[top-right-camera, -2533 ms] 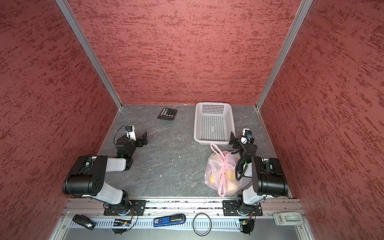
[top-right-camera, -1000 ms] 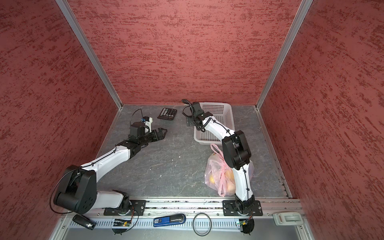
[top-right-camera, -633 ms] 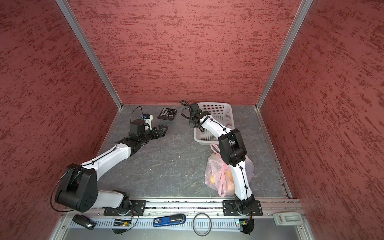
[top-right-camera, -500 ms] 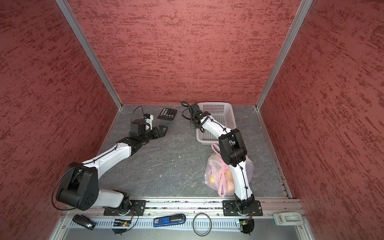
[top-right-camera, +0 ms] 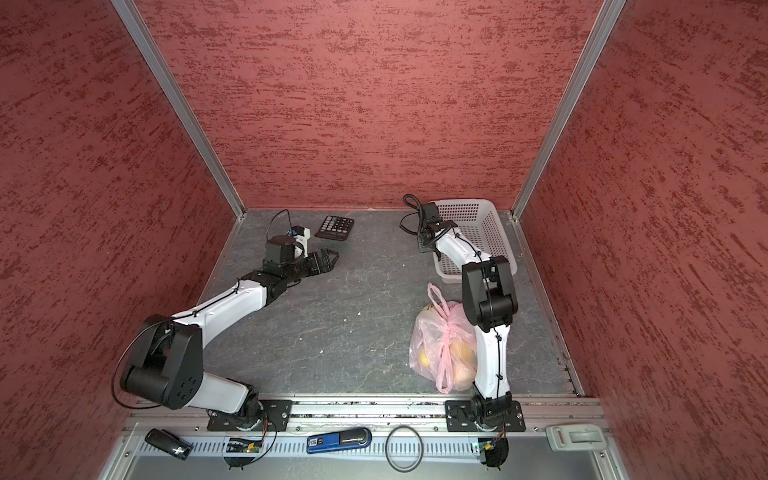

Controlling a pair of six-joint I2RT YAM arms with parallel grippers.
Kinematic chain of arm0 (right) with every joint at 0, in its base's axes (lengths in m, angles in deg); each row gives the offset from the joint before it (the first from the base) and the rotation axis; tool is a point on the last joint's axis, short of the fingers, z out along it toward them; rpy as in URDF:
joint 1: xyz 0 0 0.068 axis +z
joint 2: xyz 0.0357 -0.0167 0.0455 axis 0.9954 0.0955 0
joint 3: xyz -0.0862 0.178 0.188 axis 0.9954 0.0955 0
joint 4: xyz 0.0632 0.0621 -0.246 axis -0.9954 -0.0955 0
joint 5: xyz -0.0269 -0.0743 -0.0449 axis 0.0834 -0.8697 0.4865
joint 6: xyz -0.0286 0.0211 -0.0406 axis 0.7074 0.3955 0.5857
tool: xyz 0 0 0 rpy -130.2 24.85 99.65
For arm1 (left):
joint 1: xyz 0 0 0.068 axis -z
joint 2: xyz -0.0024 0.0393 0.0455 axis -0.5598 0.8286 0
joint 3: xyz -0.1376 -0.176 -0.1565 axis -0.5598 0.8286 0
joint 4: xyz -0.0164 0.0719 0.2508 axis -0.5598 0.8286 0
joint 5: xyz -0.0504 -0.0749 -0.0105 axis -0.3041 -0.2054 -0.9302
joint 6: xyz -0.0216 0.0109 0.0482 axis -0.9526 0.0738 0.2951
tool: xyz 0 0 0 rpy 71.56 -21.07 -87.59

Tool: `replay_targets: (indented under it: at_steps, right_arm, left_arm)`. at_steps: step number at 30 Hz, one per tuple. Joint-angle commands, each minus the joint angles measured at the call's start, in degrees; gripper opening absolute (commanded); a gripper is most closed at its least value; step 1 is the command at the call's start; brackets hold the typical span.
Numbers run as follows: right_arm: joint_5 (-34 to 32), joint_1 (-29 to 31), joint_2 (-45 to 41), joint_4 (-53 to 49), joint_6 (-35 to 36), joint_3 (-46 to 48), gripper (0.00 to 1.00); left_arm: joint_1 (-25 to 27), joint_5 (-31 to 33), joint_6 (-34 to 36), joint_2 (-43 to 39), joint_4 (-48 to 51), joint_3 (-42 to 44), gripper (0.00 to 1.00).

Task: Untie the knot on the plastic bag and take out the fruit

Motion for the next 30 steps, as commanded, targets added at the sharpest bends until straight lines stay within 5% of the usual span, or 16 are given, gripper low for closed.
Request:
replay_targets:
  at_steps: [1, 5, 16, 30]
  right_arm:
    - [-2.1, -2.0, 0.3, 0.8, 3.6, -0.3, 0.08]
    - [-1.5, -3.4, 1.1, 0.9, 5.1, -1.3, 0.10]
    - [7.0, -3.2, -3.2, -1.6, 1.9, -1.7, 0.50]
    - [15.5, 1.3, -25.9, -21.9, -7.7, 10.0, 0.75]
  left_arm:
    - [0.2, -0.7, 1.1, 0.7, 0.9, -1.7, 0.98]
    - [0.2, -0.6, 1.5, 0.7, 1.7, -2.3, 0.99]
    - [-0.1, 3.8, 3.1, 4.9, 12.0, -11.6, 0.99]
    - [0.8, 2.2, 1.8, 6.6, 10.2, -10.9, 0.99]
